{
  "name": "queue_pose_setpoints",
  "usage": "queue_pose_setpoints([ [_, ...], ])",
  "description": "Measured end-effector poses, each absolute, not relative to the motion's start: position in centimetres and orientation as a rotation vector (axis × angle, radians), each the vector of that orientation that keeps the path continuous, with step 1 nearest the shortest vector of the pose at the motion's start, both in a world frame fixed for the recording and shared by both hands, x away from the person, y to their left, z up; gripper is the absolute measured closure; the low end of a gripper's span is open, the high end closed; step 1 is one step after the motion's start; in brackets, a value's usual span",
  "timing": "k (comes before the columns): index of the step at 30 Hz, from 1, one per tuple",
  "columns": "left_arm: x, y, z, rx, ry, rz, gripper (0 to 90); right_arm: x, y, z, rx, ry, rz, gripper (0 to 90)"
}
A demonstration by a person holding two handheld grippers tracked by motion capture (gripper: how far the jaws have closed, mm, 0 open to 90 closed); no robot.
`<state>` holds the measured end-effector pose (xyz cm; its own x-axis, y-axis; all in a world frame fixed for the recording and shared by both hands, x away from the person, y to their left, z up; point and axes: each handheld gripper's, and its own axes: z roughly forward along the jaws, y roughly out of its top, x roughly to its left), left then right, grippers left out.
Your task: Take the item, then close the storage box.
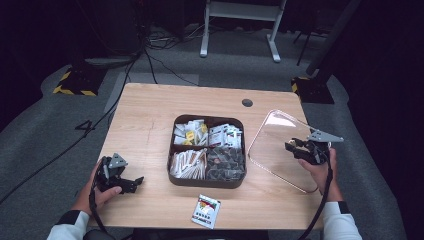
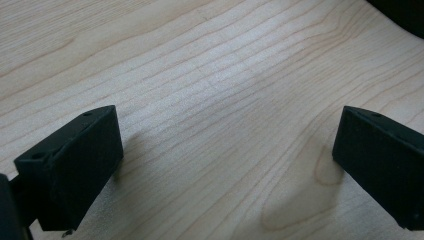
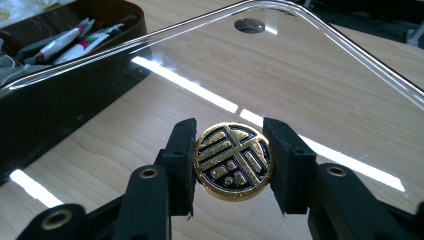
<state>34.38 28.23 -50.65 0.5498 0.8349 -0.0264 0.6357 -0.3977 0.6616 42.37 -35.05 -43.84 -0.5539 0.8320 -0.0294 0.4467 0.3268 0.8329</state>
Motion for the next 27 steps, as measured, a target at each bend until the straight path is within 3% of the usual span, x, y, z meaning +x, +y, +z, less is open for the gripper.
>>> queue_pose_setpoints([
  [27,34.3,28.2,-50.7,2.157,1.183,0.418,0.1,42.3,-32.3,-39.6,1.037,2.106,1.180,59.5],
])
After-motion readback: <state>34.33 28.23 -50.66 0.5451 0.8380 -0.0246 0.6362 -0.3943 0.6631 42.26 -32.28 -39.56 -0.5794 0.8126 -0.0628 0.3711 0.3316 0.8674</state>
